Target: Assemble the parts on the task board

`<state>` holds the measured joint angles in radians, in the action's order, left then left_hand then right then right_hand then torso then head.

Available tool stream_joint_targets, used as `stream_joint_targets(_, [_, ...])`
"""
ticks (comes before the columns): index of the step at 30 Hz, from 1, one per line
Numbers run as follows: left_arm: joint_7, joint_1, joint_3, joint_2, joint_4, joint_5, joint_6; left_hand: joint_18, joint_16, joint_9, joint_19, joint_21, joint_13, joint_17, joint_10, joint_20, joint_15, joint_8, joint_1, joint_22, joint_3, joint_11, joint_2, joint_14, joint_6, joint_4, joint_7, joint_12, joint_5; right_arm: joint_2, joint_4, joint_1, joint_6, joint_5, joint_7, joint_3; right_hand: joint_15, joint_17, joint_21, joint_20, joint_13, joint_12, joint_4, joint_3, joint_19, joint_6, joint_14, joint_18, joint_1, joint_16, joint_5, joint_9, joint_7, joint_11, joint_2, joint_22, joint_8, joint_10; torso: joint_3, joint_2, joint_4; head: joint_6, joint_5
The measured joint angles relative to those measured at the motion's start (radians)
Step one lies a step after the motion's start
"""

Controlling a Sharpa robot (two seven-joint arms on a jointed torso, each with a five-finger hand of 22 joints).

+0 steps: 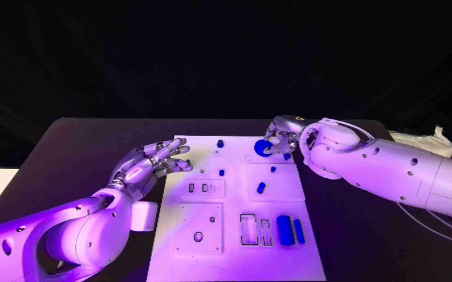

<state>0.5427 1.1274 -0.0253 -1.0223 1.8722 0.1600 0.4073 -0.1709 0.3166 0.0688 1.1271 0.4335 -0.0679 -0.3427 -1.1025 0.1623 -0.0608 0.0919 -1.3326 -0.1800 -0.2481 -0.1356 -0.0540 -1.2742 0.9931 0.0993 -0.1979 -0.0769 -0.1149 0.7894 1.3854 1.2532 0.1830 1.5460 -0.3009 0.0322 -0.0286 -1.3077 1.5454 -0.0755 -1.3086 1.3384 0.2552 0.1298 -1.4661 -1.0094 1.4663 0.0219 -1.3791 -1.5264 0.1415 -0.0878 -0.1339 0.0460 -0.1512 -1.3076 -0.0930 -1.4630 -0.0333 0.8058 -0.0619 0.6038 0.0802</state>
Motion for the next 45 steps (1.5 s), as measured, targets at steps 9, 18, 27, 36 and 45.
stream_joint_targets(9, [-0.001,0.000,0.000,0.000,0.000,0.000,0.000,0.000,0.000,0.000,0.000,0.000,0.000,0.000,0.000,0.000,0.000,0.000,0.000,0.000,0.000,0.000,0.000,0.000,0.000,0.000,0.000,0.000,0.000,-0.011,-0.006,0.000,-0.009,-0.001,-0.001,0.002,0.000,0.000,0.007,0.000,0.000,0.062,-0.011,0.006,0.000,-0.011,0.000,0.000,-0.004,-0.006,0.000,-0.001,0.004,0.000,0.016,0.000,-0.003,0.000,-0.0002,0.000,-0.0003,0.001,0.000])
stream_joint_targets(18, [-0.001,0.000,0.000,0.000,0.000,0.000,-0.001,0.000,0.000,0.000,0.000,0.000,0.000,0.000,0.000,0.000,0.000,0.000,0.000,0.000,0.000,0.000,0.000,0.000,0.000,0.000,0.000,0.000,0.000,-0.018,-0.010,-0.001,-0.010,0.010,-0.004,0.003,0.000,0.000,0.012,0.000,0.000,0.102,-0.021,0.002,0.000,-0.017,0.000,0.000,0.002,-0.010,0.000,0.000,0.003,0.000,0.022,0.000,-0.003,0.000,-0.0002,0.000,-0.0002,0.003,0.000])
stream_joint_targets(27, [-0.001,0.000,0.000,0.000,0.000,0.000,-0.001,0.000,0.000,0.000,0.000,0.000,0.000,0.000,0.000,0.000,0.000,0.000,0.000,0.000,0.000,0.000,0.000,0.000,0.000,0.000,0.000,0.000,0.000,-0.018,0.007,-0.008,-0.002,0.080,-0.018,0.004,0.000,0.000,0.020,0.000,0.000,0.157,-0.041,0.021,0.000,-0.054,0.000,-0.002,-0.003,-0.018,0.032,-0.005,0.011,-0.004,0.039,0.000,-0.014,-0.004,-0.0002,0.000,-0.0001,0.004,0.000])
stream_joint_targets(36, [-0.001,0.000,0.000,0.000,0.000,0.000,-0.002,0.000,-0.004,0.000,0.000,0.000,0.000,-0.002,0.000,0.000,0.000,0.000,0.000,0.000,0.000,0.000,0.000,0.000,0.000,0.000,0.000,0.000,0.000,-0.019,0.031,-0.015,0.033,0.121,-0.019,0.001,-0.008,0.000,0.020,0.005,0.000,0.193,-0.078,0.068,0.000,-0.071,0.000,-0.015,-0.024,-0.025,0.069,-0.004,0.011,-0.016,0.065,-0.001,-0.015,-0.002,0.0002,0.000,-0.0003,0.004,-0.001])
stream_joint_targets(45, [-0.003,0.000,0.000,0.000,-0.001,0.000,-0.002,0.000,-0.004,0.000,0.000,0.000,0.000,-0.005,0.000,0.000,0.000,0.000,0.000,0.000,-0.003,0.000,0.000,0.000,0.000,-0.003,0.000,0.000,0.000,-0.014,0.067,-0.017,0.106,0.142,-0.015,0.000,-0.011,0.000,0.020,0.008,0.001,0.193,-0.088,0.089,0.000,-0.071,-0.003,-0.015,-0.023,-0.025,0.070,-0.003,0.011,-0.021,0.069,0.000,-0.015,-0.004,-0.0002,0.000,-0.0006,0.003,-0.003])
